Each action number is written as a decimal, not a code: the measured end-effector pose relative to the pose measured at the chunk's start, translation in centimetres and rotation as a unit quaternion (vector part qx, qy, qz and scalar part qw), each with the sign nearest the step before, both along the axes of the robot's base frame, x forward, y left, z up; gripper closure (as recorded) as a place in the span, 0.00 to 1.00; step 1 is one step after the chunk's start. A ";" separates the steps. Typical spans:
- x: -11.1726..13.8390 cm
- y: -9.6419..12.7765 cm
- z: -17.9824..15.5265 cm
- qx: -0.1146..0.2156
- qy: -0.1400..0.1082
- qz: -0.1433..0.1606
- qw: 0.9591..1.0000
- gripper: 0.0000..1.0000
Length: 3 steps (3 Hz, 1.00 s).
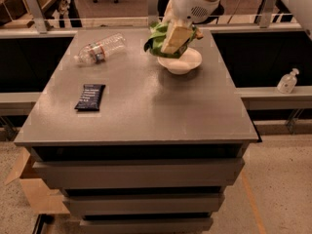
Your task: Pick green rice chip bag from paper bowl and place on counter
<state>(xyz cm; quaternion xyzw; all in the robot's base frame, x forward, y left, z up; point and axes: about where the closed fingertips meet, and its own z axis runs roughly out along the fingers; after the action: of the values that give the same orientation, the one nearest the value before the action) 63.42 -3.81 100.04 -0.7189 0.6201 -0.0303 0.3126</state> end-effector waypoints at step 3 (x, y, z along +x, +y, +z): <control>-10.0 4.0 -3.2 0.016 0.028 0.161 0.986 1.00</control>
Offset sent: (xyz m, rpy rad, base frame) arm -0.1190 0.0385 -0.0224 0.0224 0.0389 0.3621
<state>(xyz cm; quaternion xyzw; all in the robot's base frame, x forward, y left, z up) 53.40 0.19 96.88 -0.8049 0.5053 0.0501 0.3071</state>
